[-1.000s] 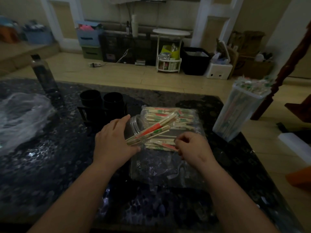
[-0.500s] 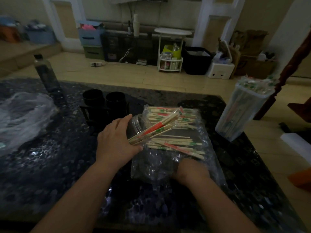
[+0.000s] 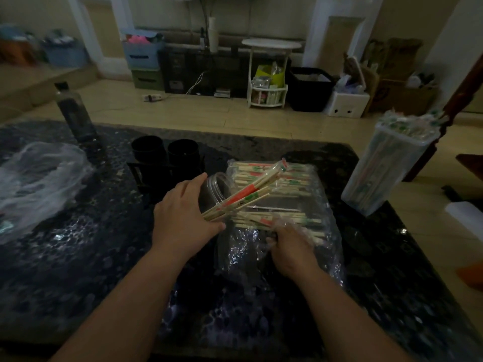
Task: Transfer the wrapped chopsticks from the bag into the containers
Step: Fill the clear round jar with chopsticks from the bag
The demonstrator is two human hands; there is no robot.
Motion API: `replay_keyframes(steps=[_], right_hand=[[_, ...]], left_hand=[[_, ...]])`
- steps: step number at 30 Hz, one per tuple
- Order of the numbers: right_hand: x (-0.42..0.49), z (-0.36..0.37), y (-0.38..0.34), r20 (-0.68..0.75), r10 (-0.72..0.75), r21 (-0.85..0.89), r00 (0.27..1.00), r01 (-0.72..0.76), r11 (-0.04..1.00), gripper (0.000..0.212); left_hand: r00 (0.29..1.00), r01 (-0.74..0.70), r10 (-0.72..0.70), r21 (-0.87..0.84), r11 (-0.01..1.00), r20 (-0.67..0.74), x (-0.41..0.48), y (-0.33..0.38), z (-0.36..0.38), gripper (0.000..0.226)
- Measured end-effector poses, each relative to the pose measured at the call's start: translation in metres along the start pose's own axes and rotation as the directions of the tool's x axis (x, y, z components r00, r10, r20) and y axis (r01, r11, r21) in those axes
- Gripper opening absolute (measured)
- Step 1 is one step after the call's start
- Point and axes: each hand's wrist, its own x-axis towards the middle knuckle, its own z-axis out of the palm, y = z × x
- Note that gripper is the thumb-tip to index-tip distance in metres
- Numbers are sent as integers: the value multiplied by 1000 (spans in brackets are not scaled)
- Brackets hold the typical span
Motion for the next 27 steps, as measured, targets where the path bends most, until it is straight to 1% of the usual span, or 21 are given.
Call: replay_keyframes(steps=[2,5,7,10,12,14,16,18,20,24,27], right_hand=[[1,4,1,21,24,-15,1000,-23,1000,39],[2,7,2,10,43,-51,999,-42,998,30],[-1,5,0,1,25,-58,1000,-25,998,26],[-4,4,-3,31,16,-35,999,-15,999,24],[-4,5,-5,5,-20,-29,1000,20,999,22],[-4,3,-8,18,-63,-61,998,64,996,21],[-4,0,-10,55,-85,-98,995,90,991,23],[-5,-1,-14,86,-66,-80,994,73,994,27],[-4,-2,-15,80,-64,-69,995,70,995,29],[-5,-5,-15,102,-70,-155,992,86,984,25],[-6,-5,-13,151,-38,-252,988,75,965,34]], left_hand=[[1000,1,-1,-9,1000,12,-1,1,0,109],[1000,-5,5,-13,1000,15,-1,1,0,109],[1000,-5,5,-13,1000,14,-1,0,0,109],[1000,2,-2,-17,1000,16,-1,1,0,109],[1000,-4,4,-12,1000,15,-1,2,1,109],[1000,-8,8,-5,1000,23,-1,2,1,109],[1000,-7,7,1,1000,31,-1,3,0,109],[999,-8,8,-7,1000,33,-2,2,0,109],[1000,-11,12,-20,1000,27,-2,2,-1,109],[1000,-10,11,-17,1000,22,-2,1,-1,110],[1000,-13,13,-19,1000,23,-3,0,-2,110]])
